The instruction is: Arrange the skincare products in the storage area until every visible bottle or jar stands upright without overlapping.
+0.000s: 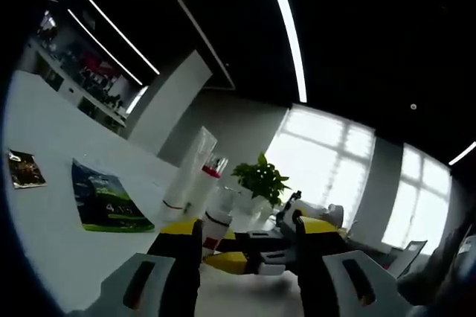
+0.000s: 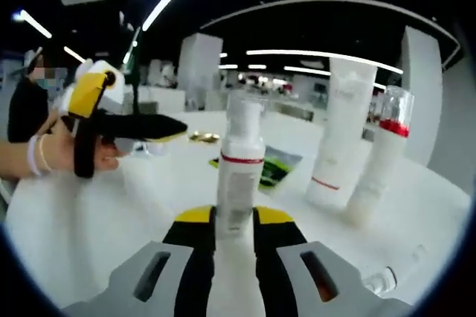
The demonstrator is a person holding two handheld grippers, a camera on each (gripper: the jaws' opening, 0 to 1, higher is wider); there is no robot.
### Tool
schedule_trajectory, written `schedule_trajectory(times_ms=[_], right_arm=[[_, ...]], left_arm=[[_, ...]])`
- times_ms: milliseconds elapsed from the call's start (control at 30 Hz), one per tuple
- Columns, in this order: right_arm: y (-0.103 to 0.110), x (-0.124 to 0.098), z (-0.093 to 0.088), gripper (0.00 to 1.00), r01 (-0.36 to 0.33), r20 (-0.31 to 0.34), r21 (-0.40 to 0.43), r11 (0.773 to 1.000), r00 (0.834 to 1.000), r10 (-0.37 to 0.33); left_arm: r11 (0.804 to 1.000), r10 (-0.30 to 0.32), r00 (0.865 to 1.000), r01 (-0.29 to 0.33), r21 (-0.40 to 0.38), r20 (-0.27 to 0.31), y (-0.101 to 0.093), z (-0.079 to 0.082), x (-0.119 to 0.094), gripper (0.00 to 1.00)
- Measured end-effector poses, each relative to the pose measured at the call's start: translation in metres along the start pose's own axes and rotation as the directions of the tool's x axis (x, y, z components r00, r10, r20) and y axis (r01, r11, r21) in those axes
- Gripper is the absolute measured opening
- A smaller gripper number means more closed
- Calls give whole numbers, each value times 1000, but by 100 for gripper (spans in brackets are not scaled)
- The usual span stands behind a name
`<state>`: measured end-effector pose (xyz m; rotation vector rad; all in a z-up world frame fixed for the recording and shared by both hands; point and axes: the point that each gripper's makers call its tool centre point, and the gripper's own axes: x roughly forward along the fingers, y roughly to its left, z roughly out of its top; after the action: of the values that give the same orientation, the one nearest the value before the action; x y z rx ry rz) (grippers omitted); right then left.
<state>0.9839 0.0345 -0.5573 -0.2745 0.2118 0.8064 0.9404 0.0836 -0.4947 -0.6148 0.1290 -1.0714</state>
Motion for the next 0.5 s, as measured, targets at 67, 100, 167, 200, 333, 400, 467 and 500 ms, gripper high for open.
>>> schedule_trajectory(times_ms=[67,100,167,200,333,400,467,500], right_arm=[[-6,-1,-1,18,8,-5,12,1000,1000,-8],[-9,-1,-1,18,12,-5,14,1000,1000,-12],[-13,-4,-3,18,25,-10,22,999,1000,-25],[-16,-5,-4,18,31,-11,23,999,999,-31],[-30,-8,-8,18,54,-18,42,998,998,-54],[-39,-9,-10,18,65,-17,47,997,998,-64],[-45,-10,-12,18,76,-14,49,996,997,-75],[-46,-10,-12,18,79,-13,46,996,997,-79]], left_arm=[[1000,1,1000,-1,0,0,-1,0,0,52],[1000,1,1000,-1,1,0,-1,0,0,52],[1000,1,1000,-1,2,-1,-1,0,0,52],[1000,2,1000,-2,3,-1,-1,0,0,52],[1000,3,1000,-3,2,-1,3,2,1,52],[1000,3,1000,-3,3,-1,2,2,0,52],[1000,3,1000,-3,2,-1,4,3,1,52],[1000,3,1000,-3,2,-1,4,3,1,52]])
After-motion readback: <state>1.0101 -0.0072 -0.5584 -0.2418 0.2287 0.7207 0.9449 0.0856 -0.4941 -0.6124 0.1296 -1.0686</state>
